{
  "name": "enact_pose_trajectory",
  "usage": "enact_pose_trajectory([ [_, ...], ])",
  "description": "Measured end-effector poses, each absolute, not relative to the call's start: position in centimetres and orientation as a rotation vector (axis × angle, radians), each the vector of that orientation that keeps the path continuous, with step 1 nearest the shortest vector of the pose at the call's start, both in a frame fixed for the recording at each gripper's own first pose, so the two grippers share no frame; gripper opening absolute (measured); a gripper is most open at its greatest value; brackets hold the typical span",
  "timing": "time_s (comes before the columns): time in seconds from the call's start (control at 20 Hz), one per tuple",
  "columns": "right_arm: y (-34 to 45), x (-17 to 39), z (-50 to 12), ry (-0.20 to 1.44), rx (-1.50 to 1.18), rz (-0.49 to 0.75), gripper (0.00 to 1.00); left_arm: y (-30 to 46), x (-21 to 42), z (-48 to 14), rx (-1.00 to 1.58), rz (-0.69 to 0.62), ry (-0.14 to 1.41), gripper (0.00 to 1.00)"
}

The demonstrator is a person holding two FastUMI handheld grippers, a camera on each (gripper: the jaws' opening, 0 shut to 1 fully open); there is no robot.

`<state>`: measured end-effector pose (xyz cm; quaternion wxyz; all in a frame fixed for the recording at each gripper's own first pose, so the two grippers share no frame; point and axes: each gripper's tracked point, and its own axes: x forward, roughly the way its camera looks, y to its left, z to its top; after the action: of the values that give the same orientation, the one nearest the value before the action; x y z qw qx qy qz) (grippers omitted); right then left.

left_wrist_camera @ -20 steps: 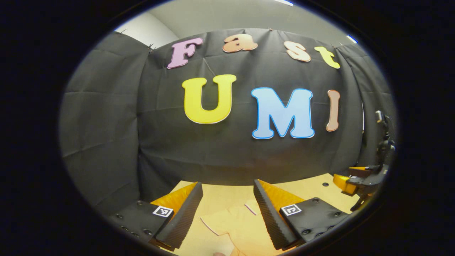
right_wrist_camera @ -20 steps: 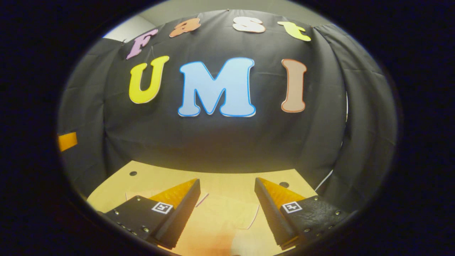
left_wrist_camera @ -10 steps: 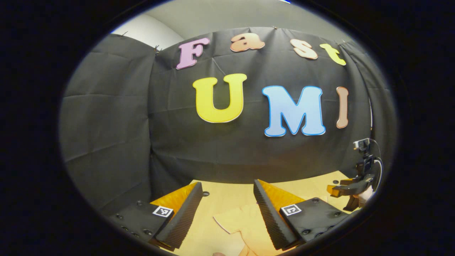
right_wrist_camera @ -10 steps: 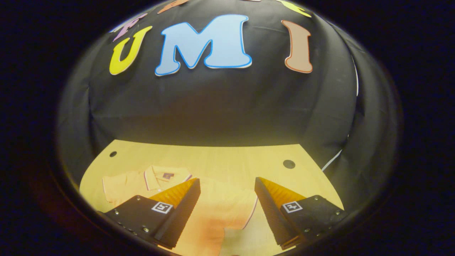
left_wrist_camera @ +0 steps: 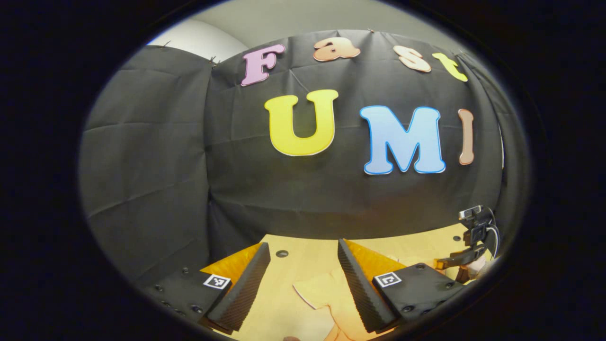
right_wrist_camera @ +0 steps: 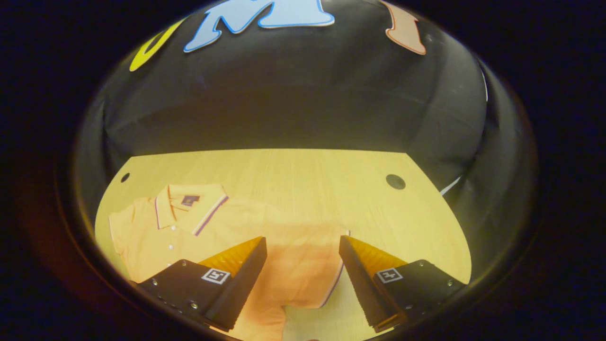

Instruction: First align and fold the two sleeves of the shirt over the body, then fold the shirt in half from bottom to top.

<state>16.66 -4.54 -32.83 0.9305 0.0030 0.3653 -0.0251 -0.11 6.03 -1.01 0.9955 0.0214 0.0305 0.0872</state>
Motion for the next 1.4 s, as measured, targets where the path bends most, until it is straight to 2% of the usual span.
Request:
enact_pose_trajectory([
  [0.4, -5.1, 15.2, -37.6, 0.888, 0.039, -0.076, 0.97, 5.9, 1.2, -1.7, 0.034, 0.174, 0.084, 0.95],
  [0.6, -5.2, 15.6, -37.7, 0.865, 0.095, -0.083, 0.97, 5.6, 1.4, -2.0, 0.017, 0.168, 0.089, 0.94],
  [0.7, -4.5, 15.8, -37.2, 0.856, 0.087, -0.065, 0.94, 5.4, 1.5, -2.3, 0.01, 0.163, 0.093, 0.94],
  [0.8, -3.9, 16.1, -37.4, 0.849, 0.098, -0.051, 0.69, 5.3, 1.6, -2.4, 0.006, 0.158, 0.096, 0.94],
  [0.85, -3.6, 16.2, -37.4, 0.848, 0.103, -0.047, 0.44, 5.3, 1.6, -2.5, 0.004, 0.157, 0.098, 0.96],
  [1.05, -3.6, 16.6, -36.9, 0.858, 0.1, -0.069, 0.06, 5.5, 1.7, -2.6, -0.002, 0.167, 0.106, 0.95],
  [1.15, -3.3, 16.7, -36.5, 0.873, 0.079, -0.076, 0.05, 5.7, 1.7, -2.7, -0.002, 0.175, 0.107, 0.95],
  [1.2, -3.0, 16.9, -35.5, 0.86, 0.062, -0.082, 0.01, 6.0, 1.7, -2.7, -0.002, 0.178, 0.107, 0.95],
  [1.4, -0.1, 18.1, -32.3, 0.752, -0.057, -0.032, 0.0, 6.6, 1.4, -2.8, -0.011, 0.189, 0.105, 0.95],
])
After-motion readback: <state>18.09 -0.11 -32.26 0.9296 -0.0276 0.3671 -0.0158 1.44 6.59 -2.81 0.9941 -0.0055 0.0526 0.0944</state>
